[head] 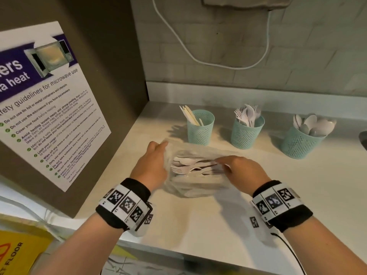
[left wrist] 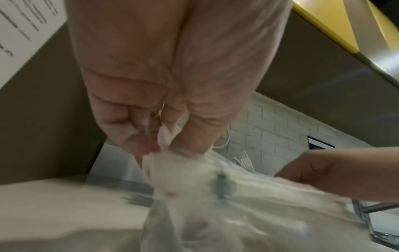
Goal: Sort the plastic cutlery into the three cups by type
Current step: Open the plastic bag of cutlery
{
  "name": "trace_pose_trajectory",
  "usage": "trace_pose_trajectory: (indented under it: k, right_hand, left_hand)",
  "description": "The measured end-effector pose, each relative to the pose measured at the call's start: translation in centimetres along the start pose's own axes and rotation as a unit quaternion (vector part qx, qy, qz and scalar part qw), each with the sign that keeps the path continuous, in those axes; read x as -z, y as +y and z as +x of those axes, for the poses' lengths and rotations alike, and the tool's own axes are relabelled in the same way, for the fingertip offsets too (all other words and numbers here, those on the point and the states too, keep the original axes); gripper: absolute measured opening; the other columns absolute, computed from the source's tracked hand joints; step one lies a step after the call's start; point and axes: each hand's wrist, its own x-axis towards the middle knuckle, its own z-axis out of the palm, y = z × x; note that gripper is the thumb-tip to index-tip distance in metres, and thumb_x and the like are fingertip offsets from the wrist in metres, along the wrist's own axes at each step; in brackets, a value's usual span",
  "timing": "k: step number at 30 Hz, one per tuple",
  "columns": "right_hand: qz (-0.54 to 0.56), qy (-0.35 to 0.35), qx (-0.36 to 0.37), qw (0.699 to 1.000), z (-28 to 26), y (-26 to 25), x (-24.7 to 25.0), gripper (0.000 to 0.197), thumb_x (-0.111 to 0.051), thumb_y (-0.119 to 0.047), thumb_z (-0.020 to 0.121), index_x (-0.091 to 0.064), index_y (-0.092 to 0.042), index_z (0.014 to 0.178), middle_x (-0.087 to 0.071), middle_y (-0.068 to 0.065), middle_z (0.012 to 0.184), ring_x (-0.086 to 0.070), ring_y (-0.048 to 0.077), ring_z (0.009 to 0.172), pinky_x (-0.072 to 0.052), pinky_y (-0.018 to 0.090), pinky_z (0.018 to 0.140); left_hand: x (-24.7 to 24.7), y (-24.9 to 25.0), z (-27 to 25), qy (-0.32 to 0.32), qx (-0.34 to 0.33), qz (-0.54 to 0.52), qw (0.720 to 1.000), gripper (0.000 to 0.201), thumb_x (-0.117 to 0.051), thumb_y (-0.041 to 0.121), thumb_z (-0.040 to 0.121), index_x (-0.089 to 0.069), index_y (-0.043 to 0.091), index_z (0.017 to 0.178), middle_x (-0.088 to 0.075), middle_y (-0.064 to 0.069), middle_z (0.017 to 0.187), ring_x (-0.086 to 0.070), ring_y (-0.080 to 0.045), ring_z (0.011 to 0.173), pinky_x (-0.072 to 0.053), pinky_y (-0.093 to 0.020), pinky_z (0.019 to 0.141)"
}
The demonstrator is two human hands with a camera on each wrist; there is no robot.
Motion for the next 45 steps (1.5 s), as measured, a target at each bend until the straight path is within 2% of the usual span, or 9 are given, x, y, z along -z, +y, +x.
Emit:
trace_pose_trajectory:
  k: [4, 9, 12, 15, 21, 25, 34, 40, 45]
  right_hand:
    - [0.025, -0.025, -0.034, 0.999, 0.1, 1.3, 0.9, 0.072, -0.071, -0.022, 0.078, -0.038, -0.029, 0.142, -0.043, -0.005, 0.145, -0.051, 0.019, 0.123, -0.047, 0.033, 0.097]
    - [0.041, -0.021, -0.028, 0.999, -0.6, 1.8, 0.4, 0.078, -0.080, -0.030, 0.070, -0.043, -0.026, 0.138, -0.040, -0.006, 0.139, -0.052, 0.018, 0.116, -0.048, 0.033, 0.092]
    - [0.045, -0.051, -0.029, 0.997, -1.1, 1.6, -0.3, 0.083, -0.077, -0.034, 0.072, -0.036, -0.025, 0.143, -0.032, -0.010, 0.145, -0.054, 0.017, 0.115, -0.050, 0.032, 0.090]
    - [0.048, -0.064, -0.018, 0.997, -1.3, 1.5, -0.7, 0.090, -0.077, -0.033, 0.070, -0.030, -0.026, 0.146, -0.024, -0.013, 0.151, -0.054, 0.015, 0.117, -0.051, 0.033, 0.088]
    - [0.010, -0.110, -0.025, 0.994, -0.9, 1.0, -0.9, 0.092, -0.075, -0.023, 0.069, -0.026, -0.027, 0.147, -0.022, -0.004, 0.149, -0.033, 0.023, 0.130, -0.046, 0.038, 0.097]
    - [0.016, -0.045, 0.044, 0.998, 0.4, -1.4, -1.1, 0.064, -0.067, -0.032, 0.077, -0.046, -0.022, 0.136, -0.047, 0.003, 0.125, -0.039, 0.023, 0.115, -0.040, 0.036, 0.099]
    - [-0.039, -0.133, 0.030, 0.990, 4.0, -3.9, -2.5, 0.080, -0.074, -0.048, 0.066, -0.044, -0.021, 0.135, -0.048, 0.002, 0.126, -0.038, 0.025, 0.118, -0.038, 0.039, 0.102]
    - [-0.018, -0.154, 0.012, 0.988, 4.2, -3.7, -3.4, 0.085, -0.081, -0.038, 0.062, -0.036, -0.017, 0.131, -0.037, 0.006, 0.133, -0.036, 0.025, 0.123, -0.039, 0.039, 0.105]
    - [-0.018, -0.166, 0.024, 0.986, 4.4, -3.5, -3.5, 0.051, -0.075, -0.040, 0.071, -0.049, -0.018, 0.109, -0.056, 0.001, 0.110, -0.052, 0.022, 0.107, -0.044, 0.031, 0.087]
  left_hand:
    - [1.1, -0.5, 0.7, 0.048, -0.036, -0.010, 0.998, 0.064, -0.051, -0.007, 0.086, -0.046, 0.029, 0.139, -0.040, 0.004, 0.137, -0.052, -0.019, 0.116, -0.035, -0.021, 0.098]
    - [0.5, -0.7, 0.3, 0.046, -0.064, -0.075, 0.994, 0.053, -0.039, -0.018, 0.078, -0.070, 0.024, 0.086, -0.053, 0.002, 0.123, -0.052, -0.016, 0.115, -0.035, -0.022, 0.098]
    - [-0.4, -0.2, -0.2, 0.016, -0.041, -0.039, 0.998, 0.036, -0.050, 0.005, 0.087, -0.062, 0.025, 0.115, -0.046, 0.008, 0.128, -0.057, -0.014, 0.105, -0.045, -0.029, 0.091]
    - [-0.7, -0.2, -0.4, -0.030, -0.016, 0.024, 0.999, 0.074, -0.071, 0.027, 0.072, -0.035, 0.029, 0.137, -0.029, 0.011, 0.134, -0.049, -0.015, 0.112, -0.047, -0.035, 0.090]
    - [-1.7, -0.7, -0.8, -0.110, -0.028, -0.003, 0.994, 0.092, -0.072, 0.008, 0.064, -0.025, 0.028, 0.140, -0.021, 0.008, 0.129, -0.038, -0.021, 0.121, -0.045, -0.039, 0.099]
    - [-1.5, -1.1, -0.8, -0.115, -0.031, -0.002, 0.993, 0.094, -0.070, 0.003, 0.061, -0.023, 0.029, 0.138, -0.020, 0.009, 0.130, -0.031, -0.020, 0.122, -0.046, -0.037, 0.097]
    - [-1.1, -2.3, -0.6, -0.135, -0.020, -0.027, 0.990, 0.103, -0.072, 0.006, 0.056, -0.020, 0.034, 0.140, -0.018, 0.012, 0.129, -0.037, -0.022, 0.123, -0.047, -0.037, 0.096]
    - [-0.9, -2.3, 0.3, -0.097, 0.005, -0.048, 0.994, 0.070, -0.057, 0.023, 0.087, -0.021, 0.027, 0.147, -0.021, 0.005, 0.141, -0.037, -0.020, 0.129, -0.037, -0.038, 0.106]
    - [-0.7, -3.0, 1.1, -0.099, 0.005, -0.011, 0.995, 0.091, -0.054, -0.006, 0.075, -0.016, 0.040, 0.144, -0.025, 0.004, 0.124, -0.052, -0.022, 0.102, -0.052, -0.038, 0.085]
